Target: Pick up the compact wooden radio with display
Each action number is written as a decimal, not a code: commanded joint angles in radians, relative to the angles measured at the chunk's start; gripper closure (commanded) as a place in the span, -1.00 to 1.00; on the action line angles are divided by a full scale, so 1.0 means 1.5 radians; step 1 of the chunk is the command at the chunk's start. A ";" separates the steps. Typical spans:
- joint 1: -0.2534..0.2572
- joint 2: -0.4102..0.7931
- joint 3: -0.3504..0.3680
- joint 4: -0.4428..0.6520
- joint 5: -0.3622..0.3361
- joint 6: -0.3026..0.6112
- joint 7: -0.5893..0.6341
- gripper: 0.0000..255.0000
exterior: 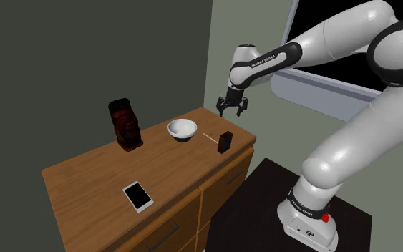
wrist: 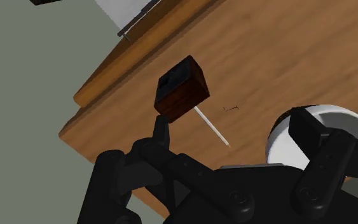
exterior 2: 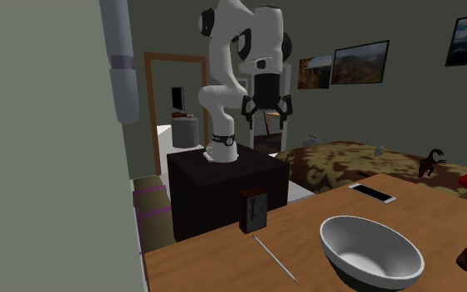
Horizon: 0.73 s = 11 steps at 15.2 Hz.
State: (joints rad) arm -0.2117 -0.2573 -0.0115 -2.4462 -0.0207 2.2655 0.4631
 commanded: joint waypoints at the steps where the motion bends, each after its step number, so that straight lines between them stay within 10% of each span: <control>1: -0.009 0.045 -0.005 0.004 0.001 0.040 0.021 -1.00; 11: -0.050 0.271 -0.041 0.060 0.032 0.197 0.088 -1.00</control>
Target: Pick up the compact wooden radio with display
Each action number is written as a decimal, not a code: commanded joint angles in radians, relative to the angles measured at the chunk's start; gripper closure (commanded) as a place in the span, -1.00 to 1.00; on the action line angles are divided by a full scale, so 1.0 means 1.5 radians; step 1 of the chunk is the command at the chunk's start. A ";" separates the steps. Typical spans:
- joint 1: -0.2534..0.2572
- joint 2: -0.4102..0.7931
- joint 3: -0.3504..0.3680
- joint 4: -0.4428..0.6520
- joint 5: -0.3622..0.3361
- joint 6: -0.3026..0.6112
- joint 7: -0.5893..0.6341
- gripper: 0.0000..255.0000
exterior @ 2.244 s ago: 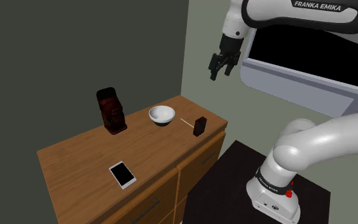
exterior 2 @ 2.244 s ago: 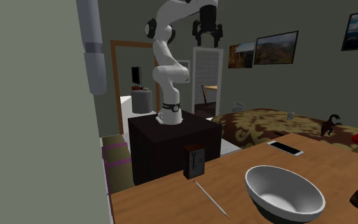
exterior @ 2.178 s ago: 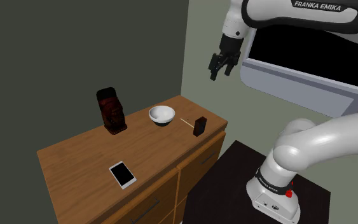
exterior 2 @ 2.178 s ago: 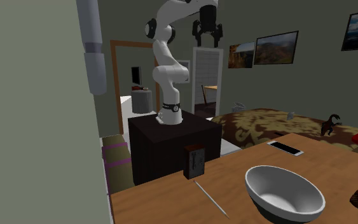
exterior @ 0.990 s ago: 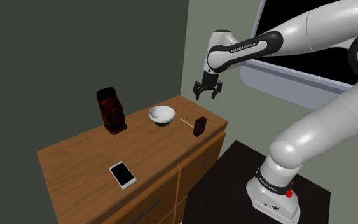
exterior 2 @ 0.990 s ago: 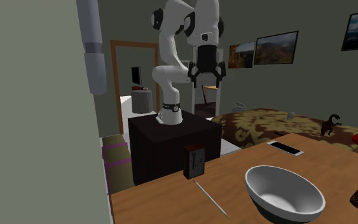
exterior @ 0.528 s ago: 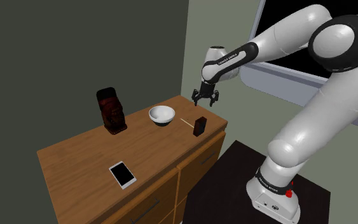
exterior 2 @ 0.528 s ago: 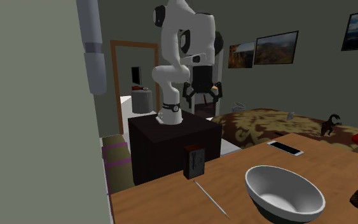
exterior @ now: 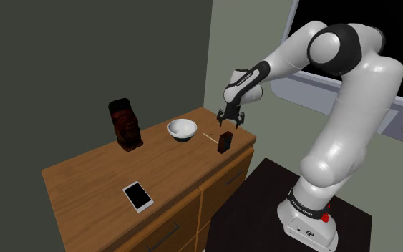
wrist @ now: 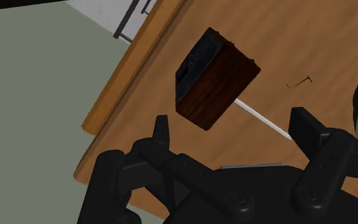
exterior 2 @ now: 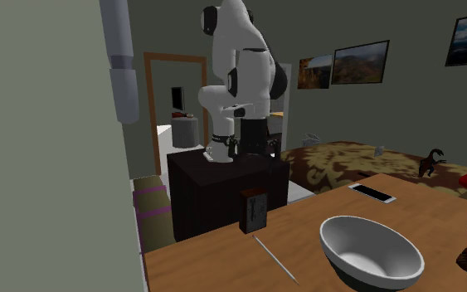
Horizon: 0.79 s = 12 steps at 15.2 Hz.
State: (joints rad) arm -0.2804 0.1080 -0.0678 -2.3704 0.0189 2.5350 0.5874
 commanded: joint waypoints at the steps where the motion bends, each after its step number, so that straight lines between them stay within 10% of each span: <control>1: -0.008 0.051 -0.007 0.018 0.013 0.030 0.009 -1.00; 12: -0.022 0.158 -0.004 0.039 0.040 0.114 0.007 -1.00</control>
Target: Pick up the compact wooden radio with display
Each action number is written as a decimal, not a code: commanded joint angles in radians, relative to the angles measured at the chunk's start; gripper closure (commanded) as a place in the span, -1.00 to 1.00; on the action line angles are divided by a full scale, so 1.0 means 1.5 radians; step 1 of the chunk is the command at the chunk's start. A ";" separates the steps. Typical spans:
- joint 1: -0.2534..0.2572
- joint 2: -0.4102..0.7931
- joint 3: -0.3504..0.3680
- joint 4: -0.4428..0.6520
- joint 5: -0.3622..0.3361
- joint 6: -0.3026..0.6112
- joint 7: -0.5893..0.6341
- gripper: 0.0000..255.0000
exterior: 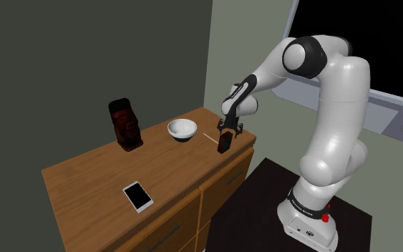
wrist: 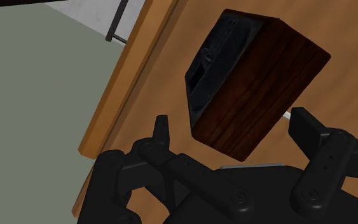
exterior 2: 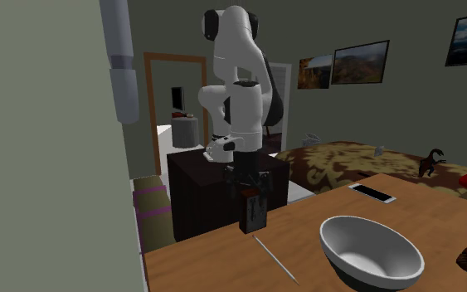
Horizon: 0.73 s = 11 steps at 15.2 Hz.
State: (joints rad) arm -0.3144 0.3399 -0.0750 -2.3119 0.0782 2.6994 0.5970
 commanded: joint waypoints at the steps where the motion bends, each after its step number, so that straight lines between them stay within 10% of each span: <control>1: 0.000 0.004 0.001 0.000 0.001 0.004 0.000 -1.00; 2: 0.000 0.004 0.001 0.000 0.001 0.004 0.000 1.00; 11: 0.000 0.004 0.001 0.000 0.001 0.004 0.000 1.00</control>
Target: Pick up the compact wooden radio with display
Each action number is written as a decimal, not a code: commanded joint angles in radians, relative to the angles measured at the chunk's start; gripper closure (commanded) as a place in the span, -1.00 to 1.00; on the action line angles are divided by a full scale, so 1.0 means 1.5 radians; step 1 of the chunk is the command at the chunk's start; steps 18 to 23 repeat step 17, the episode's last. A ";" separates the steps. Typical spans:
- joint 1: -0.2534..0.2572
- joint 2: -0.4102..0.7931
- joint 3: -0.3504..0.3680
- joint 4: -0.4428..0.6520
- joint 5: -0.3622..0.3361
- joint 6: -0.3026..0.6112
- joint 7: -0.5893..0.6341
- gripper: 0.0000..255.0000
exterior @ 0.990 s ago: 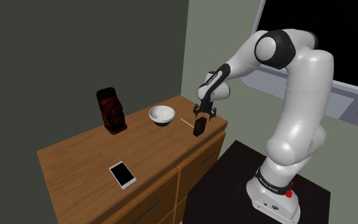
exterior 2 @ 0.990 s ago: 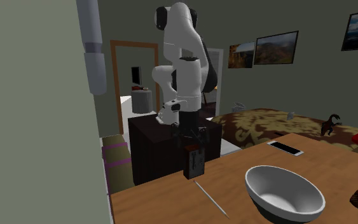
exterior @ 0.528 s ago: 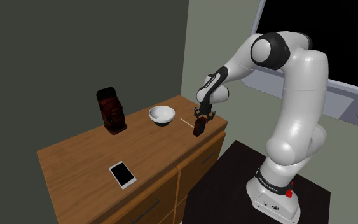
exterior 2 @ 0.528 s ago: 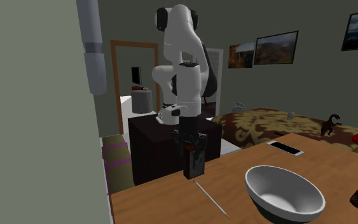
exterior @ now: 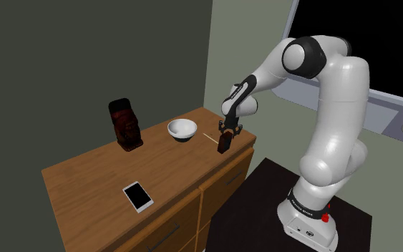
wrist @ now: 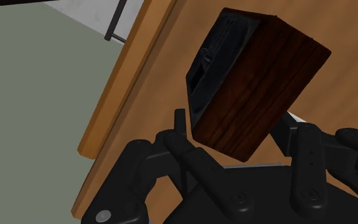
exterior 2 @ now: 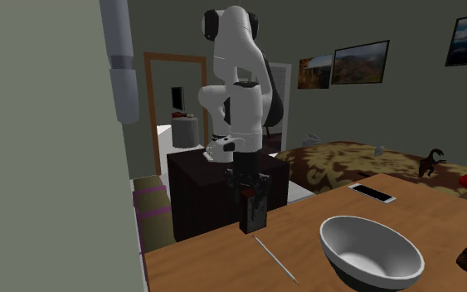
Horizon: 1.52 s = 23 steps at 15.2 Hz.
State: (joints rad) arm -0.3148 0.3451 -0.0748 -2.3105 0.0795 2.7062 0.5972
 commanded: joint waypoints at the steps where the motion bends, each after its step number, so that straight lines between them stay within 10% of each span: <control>1: 0.001 -0.008 -0.001 -0.002 -0.002 -0.008 0.001 1.00; 23: 0.009 -0.120 -0.012 0.002 -0.025 -0.123 0.019 1.00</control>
